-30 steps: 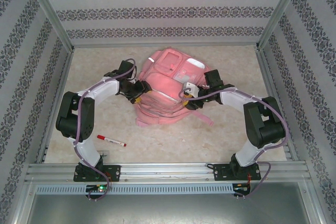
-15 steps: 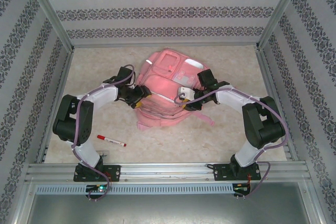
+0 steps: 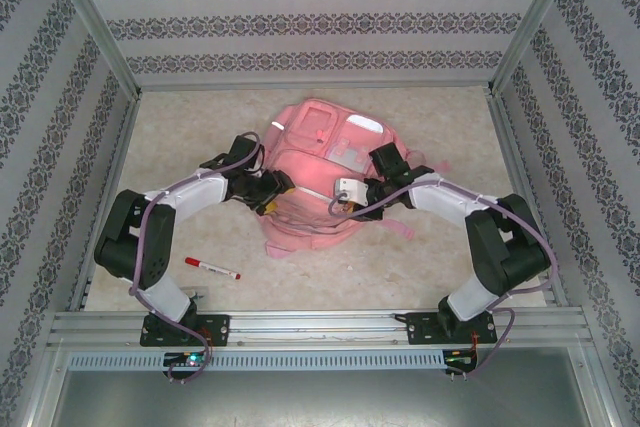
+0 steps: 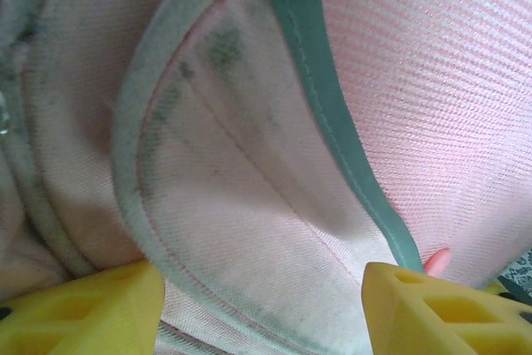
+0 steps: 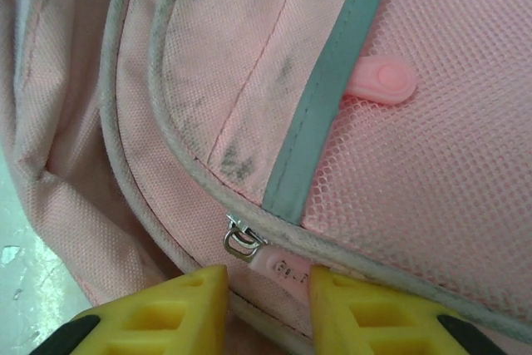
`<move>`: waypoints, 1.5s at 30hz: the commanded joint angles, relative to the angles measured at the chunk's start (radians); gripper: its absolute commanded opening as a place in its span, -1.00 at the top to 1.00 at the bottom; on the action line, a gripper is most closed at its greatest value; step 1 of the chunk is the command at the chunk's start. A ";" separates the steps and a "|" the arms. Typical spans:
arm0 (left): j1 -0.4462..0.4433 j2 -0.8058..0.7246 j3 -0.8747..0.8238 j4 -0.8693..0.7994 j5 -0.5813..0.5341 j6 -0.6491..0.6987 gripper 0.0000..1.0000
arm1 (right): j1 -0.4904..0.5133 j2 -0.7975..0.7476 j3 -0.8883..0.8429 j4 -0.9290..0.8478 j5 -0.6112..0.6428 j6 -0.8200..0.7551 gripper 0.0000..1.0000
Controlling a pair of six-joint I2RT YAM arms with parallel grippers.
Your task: Pack the student bag
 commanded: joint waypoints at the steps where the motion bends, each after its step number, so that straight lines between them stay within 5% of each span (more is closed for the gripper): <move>1: -0.033 -0.033 -0.022 0.022 0.022 -0.045 -0.26 | 0.039 -0.030 -0.088 0.100 0.083 0.023 0.40; 6: -0.077 -0.052 -0.042 0.031 -0.003 -0.058 -0.26 | 0.062 -0.069 -0.155 0.280 0.188 0.142 0.42; 12: -0.158 -0.072 -0.076 0.101 -0.037 -0.125 -0.26 | 0.073 -0.150 -0.233 0.433 0.236 0.265 0.71; 17: -0.212 -0.086 -0.082 0.138 -0.073 -0.175 -0.26 | 0.044 -0.230 -0.283 0.474 0.124 0.329 1.00; 27: -0.226 -0.076 -0.025 0.071 -0.314 -0.253 -0.22 | 0.032 -0.295 -0.304 0.402 -0.010 0.261 0.91; 34: -0.237 -0.011 0.032 0.015 -0.407 -0.349 0.15 | 0.028 -0.334 -0.308 0.417 -0.002 0.247 0.82; 39: -0.240 -0.002 0.044 0.017 -0.414 -0.369 0.94 | 0.024 -0.358 -0.325 0.410 0.019 0.224 0.60; 45: -0.244 -0.089 0.096 -0.055 -0.392 -0.393 1.00 | -0.038 -0.369 -0.315 0.240 -0.115 0.042 0.23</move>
